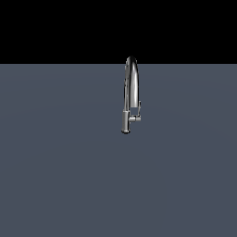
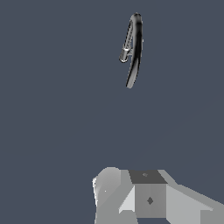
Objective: Turn on the faucet by rotating a designated handle.
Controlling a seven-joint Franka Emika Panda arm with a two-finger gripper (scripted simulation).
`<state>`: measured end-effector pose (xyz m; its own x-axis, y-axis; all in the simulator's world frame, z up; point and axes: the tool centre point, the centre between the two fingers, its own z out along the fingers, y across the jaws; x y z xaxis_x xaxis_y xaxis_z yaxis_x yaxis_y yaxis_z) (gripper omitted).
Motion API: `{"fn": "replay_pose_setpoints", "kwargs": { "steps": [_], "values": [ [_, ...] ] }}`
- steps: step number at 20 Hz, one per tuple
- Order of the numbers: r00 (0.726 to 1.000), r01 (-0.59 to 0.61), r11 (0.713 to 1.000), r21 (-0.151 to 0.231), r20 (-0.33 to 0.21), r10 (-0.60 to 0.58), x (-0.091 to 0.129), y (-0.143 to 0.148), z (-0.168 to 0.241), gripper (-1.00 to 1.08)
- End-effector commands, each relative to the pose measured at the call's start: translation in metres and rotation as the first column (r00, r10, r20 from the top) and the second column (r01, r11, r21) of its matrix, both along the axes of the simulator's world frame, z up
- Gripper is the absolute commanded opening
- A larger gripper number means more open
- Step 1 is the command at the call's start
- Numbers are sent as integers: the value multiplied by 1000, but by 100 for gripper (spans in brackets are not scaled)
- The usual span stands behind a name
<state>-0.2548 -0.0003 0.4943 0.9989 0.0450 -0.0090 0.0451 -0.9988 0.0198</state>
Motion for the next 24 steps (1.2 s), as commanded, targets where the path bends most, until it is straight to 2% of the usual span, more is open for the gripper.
{"fn": "replay_pose_setpoints", "kwargs": {
  "steps": [1,6,12,18,24],
  "values": [
    [1000,0,1000,0,0,0,0,0,0,-100],
    [1000,8,1000,7,-7,-8,3,0,0,-100],
    [999,37,999,33,-37,-36,17,1,-2,-100],
    [992,92,993,77,-91,-85,41,1,-5,-100],
    [974,173,976,135,-171,-149,74,-1,-12,-100]
  ]
}}
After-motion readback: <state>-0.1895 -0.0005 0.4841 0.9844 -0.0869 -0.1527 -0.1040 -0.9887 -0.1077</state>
